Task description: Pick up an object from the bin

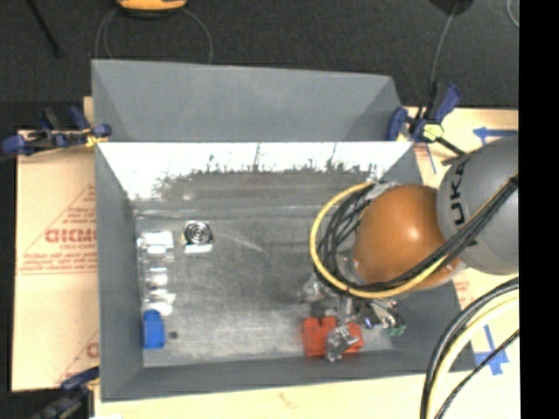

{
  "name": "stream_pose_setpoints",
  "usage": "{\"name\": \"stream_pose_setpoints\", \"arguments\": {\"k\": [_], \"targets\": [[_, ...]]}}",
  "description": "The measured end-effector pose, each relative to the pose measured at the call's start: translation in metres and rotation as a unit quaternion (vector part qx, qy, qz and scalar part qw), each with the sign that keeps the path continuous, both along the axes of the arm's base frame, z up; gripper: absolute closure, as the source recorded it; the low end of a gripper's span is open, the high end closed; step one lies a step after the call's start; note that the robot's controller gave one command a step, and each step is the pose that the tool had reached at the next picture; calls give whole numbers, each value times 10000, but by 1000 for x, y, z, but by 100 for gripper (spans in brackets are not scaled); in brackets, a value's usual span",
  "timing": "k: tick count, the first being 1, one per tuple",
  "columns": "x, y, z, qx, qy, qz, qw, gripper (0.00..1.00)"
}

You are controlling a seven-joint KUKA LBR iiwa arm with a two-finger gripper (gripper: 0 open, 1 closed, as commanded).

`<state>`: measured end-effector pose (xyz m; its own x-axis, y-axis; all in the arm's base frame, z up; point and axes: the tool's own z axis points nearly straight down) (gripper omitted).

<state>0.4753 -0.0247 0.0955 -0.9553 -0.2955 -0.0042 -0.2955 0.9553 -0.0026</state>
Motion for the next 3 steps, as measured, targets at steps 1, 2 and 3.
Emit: {"name": "stream_pose_setpoints", "arguments": {"k": [1, 2, 3], "targets": [[10, -10, -18, 21, -87, -253, 9996, 0], [8, -11, -18, 10, -63, -263, 9996, 100], [4, -29, 149, -11, -21, 1387, 9903, 100]]}}
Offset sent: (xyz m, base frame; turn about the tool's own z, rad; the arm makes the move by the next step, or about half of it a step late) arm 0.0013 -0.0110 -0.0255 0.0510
